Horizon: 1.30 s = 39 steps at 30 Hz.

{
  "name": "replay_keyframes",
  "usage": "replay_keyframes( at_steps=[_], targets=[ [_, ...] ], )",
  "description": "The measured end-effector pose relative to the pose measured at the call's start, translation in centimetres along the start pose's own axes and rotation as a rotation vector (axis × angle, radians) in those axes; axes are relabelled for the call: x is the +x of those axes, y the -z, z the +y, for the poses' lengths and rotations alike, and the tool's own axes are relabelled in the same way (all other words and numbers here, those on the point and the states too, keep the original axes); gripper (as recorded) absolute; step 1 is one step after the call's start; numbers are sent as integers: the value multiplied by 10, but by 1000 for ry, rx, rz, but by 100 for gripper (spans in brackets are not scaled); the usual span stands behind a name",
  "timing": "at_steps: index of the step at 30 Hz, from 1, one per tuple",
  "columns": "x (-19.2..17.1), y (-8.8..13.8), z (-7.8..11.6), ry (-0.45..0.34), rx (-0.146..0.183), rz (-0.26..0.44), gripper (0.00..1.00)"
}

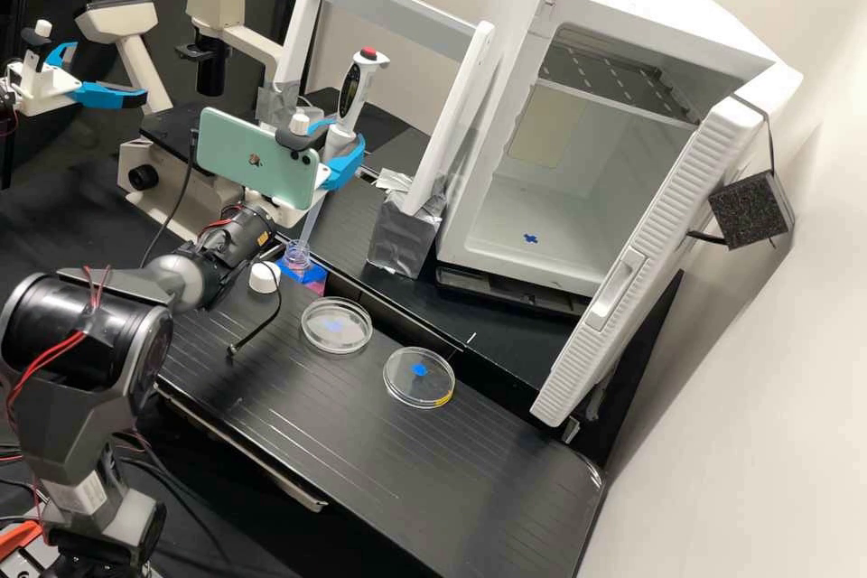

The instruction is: Use the pipette

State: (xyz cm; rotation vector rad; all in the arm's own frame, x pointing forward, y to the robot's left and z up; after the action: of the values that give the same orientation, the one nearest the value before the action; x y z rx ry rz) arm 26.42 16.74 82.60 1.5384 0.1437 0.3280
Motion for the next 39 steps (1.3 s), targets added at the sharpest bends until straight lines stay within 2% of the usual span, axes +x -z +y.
replay_keyframes(
  at_steps=[5,9,16,29,39],
  targets=[
    [-10,-7,-6,-20,24,-4,0],
    [-21,-10,-12,-39,30,4,0],
    [-36,-6,-18,-33,53,4,0],
    [-46,-9,-37,35,-38,-16,0],
    [-46,-10,-39,38,-39,-25,0]
  ],
)
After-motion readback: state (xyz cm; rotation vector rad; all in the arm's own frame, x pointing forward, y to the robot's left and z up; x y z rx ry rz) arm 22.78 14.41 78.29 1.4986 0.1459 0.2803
